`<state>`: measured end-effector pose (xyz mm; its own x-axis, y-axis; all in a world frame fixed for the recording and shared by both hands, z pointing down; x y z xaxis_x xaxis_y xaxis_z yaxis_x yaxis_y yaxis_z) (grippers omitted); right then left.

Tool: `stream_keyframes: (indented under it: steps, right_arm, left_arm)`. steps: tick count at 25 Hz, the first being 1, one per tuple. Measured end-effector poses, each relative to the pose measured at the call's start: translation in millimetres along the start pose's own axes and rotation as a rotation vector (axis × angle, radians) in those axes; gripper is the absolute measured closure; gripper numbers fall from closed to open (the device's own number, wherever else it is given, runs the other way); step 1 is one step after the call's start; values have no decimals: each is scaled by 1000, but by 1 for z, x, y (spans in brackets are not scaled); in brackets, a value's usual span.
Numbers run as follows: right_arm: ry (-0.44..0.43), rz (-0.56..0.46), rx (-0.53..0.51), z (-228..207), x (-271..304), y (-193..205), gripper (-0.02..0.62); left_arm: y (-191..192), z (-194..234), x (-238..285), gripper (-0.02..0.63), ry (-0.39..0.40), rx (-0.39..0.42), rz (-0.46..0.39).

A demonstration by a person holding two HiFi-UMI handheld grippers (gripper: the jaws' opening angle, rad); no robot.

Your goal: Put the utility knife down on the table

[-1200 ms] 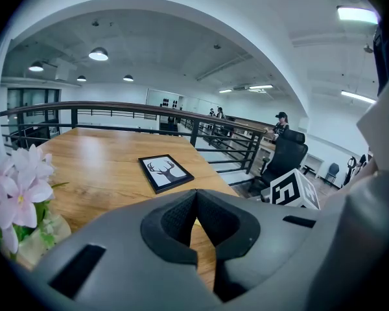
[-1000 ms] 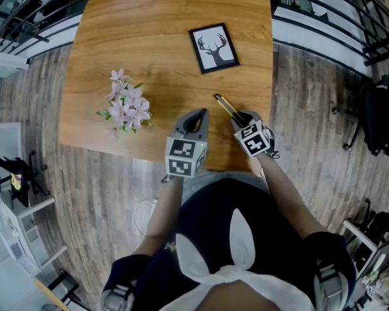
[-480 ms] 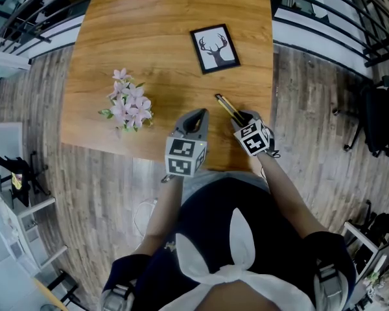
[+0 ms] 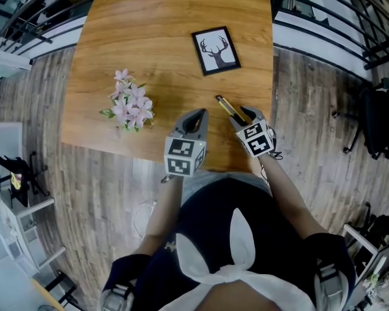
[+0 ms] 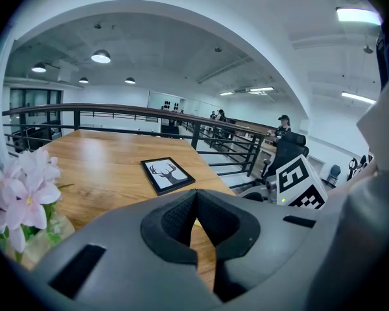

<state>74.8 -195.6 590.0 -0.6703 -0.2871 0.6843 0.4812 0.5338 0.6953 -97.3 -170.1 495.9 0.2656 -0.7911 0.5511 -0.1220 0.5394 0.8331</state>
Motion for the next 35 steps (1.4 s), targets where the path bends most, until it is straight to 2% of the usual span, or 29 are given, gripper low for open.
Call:
stream_keyframes:
  steps: [7, 15, 35]
  right_arm:
    - [38, -120, -36, 7, -32, -25, 451]
    - [34, -189, -54, 15, -58, -38, 595]
    - [63, -239, -75, 28, -74, -52, 597]
  left_arm:
    - [-1, 0, -2, 589, 2, 3, -9]
    - [-4, -4, -4, 589, 14, -9, -30]
    - [-13, -20, -6, 589, 56, 3, -54]
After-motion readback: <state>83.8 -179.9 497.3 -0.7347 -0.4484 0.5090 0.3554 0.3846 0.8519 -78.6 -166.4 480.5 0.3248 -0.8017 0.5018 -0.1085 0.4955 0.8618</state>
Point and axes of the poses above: the fingertips, and each gripper's own axes: x forward along the fingers, z to its left, y out of its underside, the point moved 8 cm from there along -x, backward along the fingers, and after that the axes turned 15 degrees about -y, right-handed, at the moved point
